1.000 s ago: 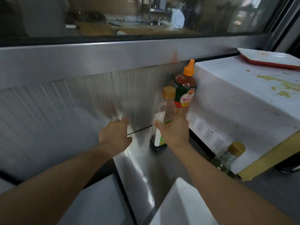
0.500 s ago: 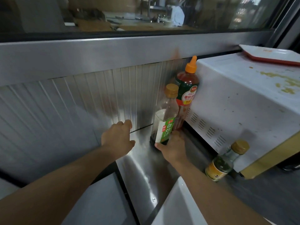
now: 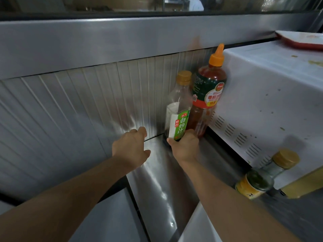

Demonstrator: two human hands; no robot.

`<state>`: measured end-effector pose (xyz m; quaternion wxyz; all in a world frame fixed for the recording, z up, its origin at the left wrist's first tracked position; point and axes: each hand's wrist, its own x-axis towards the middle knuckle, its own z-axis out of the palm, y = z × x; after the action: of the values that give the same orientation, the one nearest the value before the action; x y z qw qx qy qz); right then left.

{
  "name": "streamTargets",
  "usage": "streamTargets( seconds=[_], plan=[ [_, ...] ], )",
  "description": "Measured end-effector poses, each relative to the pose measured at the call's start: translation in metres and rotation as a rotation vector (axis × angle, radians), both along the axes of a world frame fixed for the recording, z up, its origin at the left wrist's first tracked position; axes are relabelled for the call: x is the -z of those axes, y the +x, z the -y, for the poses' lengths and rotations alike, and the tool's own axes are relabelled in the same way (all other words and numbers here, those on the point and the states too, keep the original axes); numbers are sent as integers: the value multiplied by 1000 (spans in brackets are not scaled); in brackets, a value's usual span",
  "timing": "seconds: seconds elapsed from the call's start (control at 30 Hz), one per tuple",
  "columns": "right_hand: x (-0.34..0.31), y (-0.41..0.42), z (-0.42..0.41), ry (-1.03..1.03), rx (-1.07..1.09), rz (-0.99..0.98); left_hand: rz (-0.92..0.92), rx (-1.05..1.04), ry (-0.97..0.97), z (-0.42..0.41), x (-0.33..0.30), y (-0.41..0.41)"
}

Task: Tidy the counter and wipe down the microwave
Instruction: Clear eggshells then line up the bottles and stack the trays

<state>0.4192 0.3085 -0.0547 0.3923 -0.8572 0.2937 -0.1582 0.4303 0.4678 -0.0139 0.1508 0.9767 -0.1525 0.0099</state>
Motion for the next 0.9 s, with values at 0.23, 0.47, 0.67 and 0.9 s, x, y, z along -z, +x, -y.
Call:
streamTargets(
  seconds=[0.23, 0.47, 0.67, 0.9],
  plan=[
    [-3, 13, -2, -25, 27, 11, 5, 7, 13, 1, -6, 0],
    [-11, 6, 4, -27, -57, -37, 10, 33, 38, 2, -15, -9],
    [-44, -37, 10, -70, -212, -86, -5, 47, 35, 6, -38, -28],
    [-111, -115, 4, -127, -271, -102, -60, 108, 23, 11, -83, -68]
  ],
)
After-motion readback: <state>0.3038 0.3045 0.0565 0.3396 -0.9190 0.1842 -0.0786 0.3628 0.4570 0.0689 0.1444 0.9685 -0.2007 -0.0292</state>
